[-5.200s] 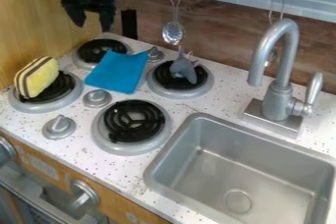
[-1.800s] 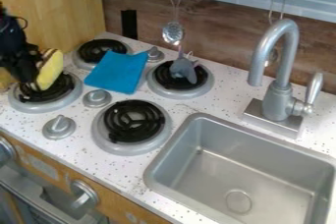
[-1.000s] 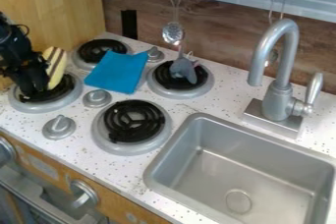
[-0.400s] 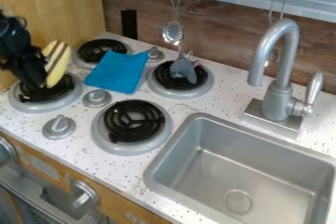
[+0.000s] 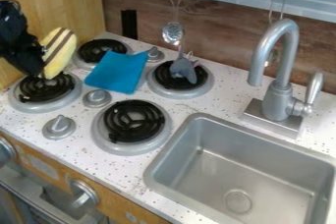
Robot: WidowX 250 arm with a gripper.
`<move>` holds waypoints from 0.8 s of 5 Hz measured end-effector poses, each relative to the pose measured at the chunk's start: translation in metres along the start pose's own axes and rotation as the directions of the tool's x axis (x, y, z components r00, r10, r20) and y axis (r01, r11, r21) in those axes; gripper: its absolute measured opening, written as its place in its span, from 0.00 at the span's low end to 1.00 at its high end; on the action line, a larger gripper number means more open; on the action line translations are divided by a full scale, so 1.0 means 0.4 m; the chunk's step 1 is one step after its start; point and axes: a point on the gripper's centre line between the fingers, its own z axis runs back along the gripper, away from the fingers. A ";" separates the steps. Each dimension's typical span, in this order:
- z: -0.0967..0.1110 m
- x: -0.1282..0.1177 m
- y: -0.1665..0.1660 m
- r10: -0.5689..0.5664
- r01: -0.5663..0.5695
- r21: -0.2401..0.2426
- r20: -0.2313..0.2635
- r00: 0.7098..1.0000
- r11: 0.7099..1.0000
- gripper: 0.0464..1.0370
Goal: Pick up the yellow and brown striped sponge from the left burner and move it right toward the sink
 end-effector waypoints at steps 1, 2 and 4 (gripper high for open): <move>0.002 -0.005 -0.099 -0.059 0.060 -0.046 0.023 0.998 0.997 0.10; -0.049 -0.007 -0.214 -0.152 0.152 -0.089 0.000 0.988 0.984 0.10; -0.153 0.023 -0.380 -0.256 0.253 -0.127 -0.005 0.967 0.959 0.10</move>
